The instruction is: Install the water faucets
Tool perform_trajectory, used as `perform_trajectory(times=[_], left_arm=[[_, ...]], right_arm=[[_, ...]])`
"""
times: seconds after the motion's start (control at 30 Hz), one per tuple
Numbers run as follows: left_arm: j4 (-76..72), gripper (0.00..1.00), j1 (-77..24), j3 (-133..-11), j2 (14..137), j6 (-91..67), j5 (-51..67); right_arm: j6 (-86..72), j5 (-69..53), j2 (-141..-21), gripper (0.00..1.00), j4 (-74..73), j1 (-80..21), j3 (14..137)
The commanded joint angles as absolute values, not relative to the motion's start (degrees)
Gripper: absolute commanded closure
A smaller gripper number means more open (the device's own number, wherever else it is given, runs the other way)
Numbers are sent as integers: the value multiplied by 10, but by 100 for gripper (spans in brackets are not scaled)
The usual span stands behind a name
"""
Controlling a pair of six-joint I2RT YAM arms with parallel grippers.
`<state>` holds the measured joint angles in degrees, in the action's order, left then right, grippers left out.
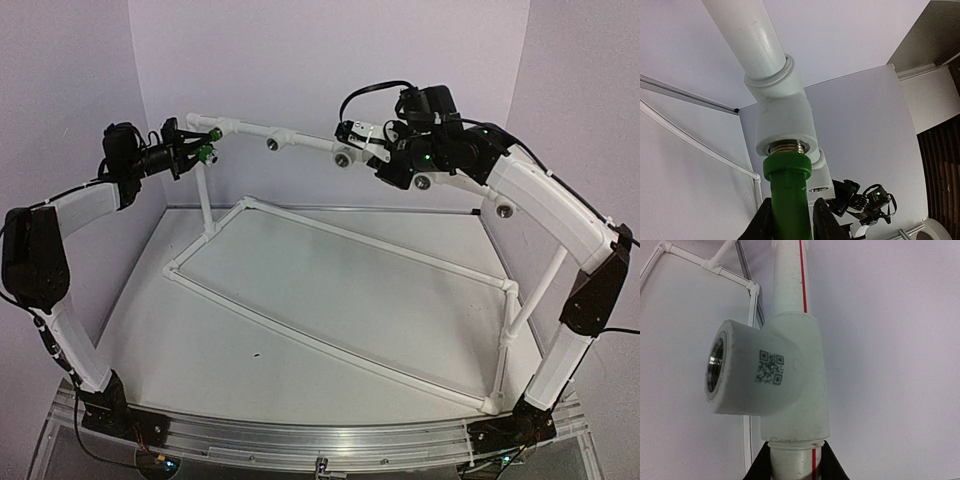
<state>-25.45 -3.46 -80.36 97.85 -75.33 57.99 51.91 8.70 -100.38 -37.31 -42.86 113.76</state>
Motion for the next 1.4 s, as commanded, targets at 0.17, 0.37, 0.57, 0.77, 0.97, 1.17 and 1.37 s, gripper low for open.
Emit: perform_trajectory(times=[0.17, 0.37, 0.57, 0.77, 0.97, 1.17, 1.37], left_arm=[[-250, 100, -54, -808, 976, -741, 597], [-359, 100, -54, -793, 999, -863, 546], [-407, 100, -54, -793, 1013, -910, 530], [-410, 100, -54, -789, 1009, -899, 502], [-243, 100, -56, -823, 980, -731, 477], [-56, 100, -56, -895, 984, -561, 470], [29, 100, -56, -931, 996, -442, 458]], right_arm=[[510, 7, -980, 100, -440, -450, 1141], [512, 5, -982, 100, -439, -450, 1142], [511, 5, -979, 100, -439, -450, 1139], [511, 5, -976, 100, -439, -449, 1134], [512, 5, -976, 100, -439, -449, 1133], [515, 5, -977, 100, -439, -450, 1133], [515, 5, -977, 100, -439, -450, 1134]])
